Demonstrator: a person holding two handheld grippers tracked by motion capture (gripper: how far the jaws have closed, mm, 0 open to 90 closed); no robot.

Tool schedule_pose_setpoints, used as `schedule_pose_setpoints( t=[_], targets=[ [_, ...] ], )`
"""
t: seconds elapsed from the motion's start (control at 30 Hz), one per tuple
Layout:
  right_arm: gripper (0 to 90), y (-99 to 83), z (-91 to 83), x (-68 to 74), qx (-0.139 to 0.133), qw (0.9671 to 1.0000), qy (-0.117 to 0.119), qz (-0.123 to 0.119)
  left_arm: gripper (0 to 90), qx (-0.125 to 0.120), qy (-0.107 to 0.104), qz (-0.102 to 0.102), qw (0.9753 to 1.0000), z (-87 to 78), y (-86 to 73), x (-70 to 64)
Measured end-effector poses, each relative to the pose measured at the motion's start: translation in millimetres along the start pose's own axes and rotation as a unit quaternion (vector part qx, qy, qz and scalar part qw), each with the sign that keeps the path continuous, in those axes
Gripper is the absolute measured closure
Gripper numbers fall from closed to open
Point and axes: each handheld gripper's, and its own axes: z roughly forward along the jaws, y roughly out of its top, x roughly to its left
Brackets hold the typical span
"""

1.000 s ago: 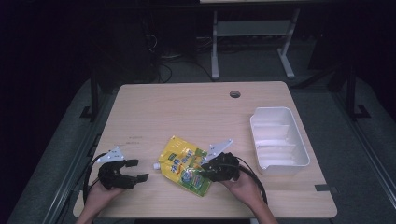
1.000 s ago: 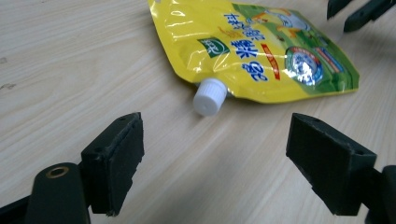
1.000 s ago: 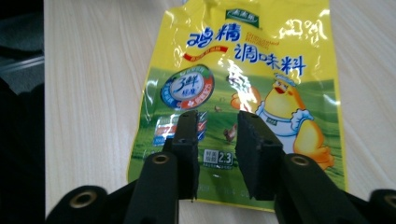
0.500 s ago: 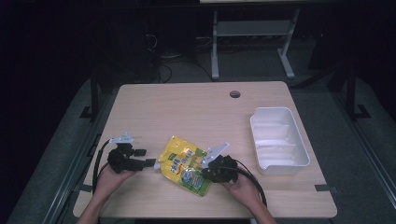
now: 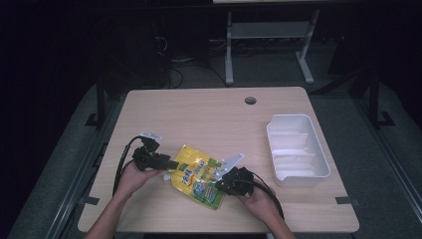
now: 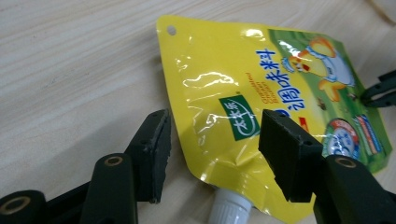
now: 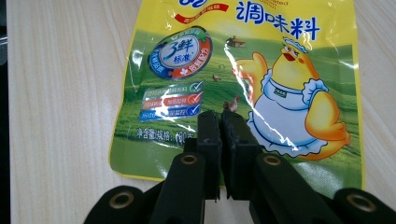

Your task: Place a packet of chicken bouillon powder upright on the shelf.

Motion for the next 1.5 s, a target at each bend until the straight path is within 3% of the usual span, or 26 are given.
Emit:
schedule_pose_setpoints(
  t=[0.2,0.37,0.7,0.73,0.8,1.1,1.13,1.17,1.2,1.27,1.43,1.5],
  targets=[
    [85.4,-1.1,0.1,-0.8,-0.003,1.0,0.003,-0.001,45.9,0.017,0.011,-0.025,0.9995,7.4,0.2,7.7],
    [85.4,-1.5,0.4,-1.1,-0.005,1.0,0.003,0.0,47.9,0.023,0.007,-0.026,0.9994,10.8,0.6,8.3],
    [85.0,-4.1,0.8,-1.1,-0.013,0.9999,0.004,0.007,53.0,0.032,-0.02,-0.048,0.9981,18.0,-0.2,13.3],
    [85.0,-4.5,1.1,-0.9,-0.015,0.9998,0.003,0.008,54.2,0.03,-0.041,-0.055,0.9972,19.8,-0.8,13.9],
    [85.0,-4.9,1.2,-0.6,-0.017,0.9998,0.003,0.009,53.8,0.03,-0.042,-0.054,0.9972,20.1,-0.9,13.5],
    [85.1,-6.0,1.7,-1.7,-0.019,0.9997,0.005,0.015,73.6,0.033,-0.051,-0.055,0.9966,18.7,-3.7,18.0],
    [85.1,-6.2,1.7,-1.5,-0.02,0.9997,0.004,0.015,76.2,0.019,-0.066,-0.071,0.9951,17.6,-6.9,22.6],
    [85.1,-6.2,1.7,-1.5,-0.02,0.9997,0.004,0.015,78.6,0.019,-0.066,-0.071,0.9951,17.6,-6.9,22.6],
    [85.1,-6.7,2.0,-1.7,-0.02,0.9997,0.005,0.015,80.9,0.007,-0.084,-0.084,0.9929,16.8,-10.8,27.2],
    [85.0,-7.2,2.2,-2.4,-0.022,0.9996,0.007,0.018,84.1,0.006,-0.094,-0.087,0.9918,17.1,-13.6,30.0],
    [85.0,-7.8,2.0,-3.4,-0.022,0.9995,0.009,0.02,88.8,0.001,-0.106,-0.081,0.991,14.7,-14.8,30.7],
    [84.9,-8.5,2.1,-3.5,-0.023,0.9995,0.009,0.021,90.0,0.0,-0.105,-0.072,0.9919,12.1,-14.2,29.1]
  ],
)
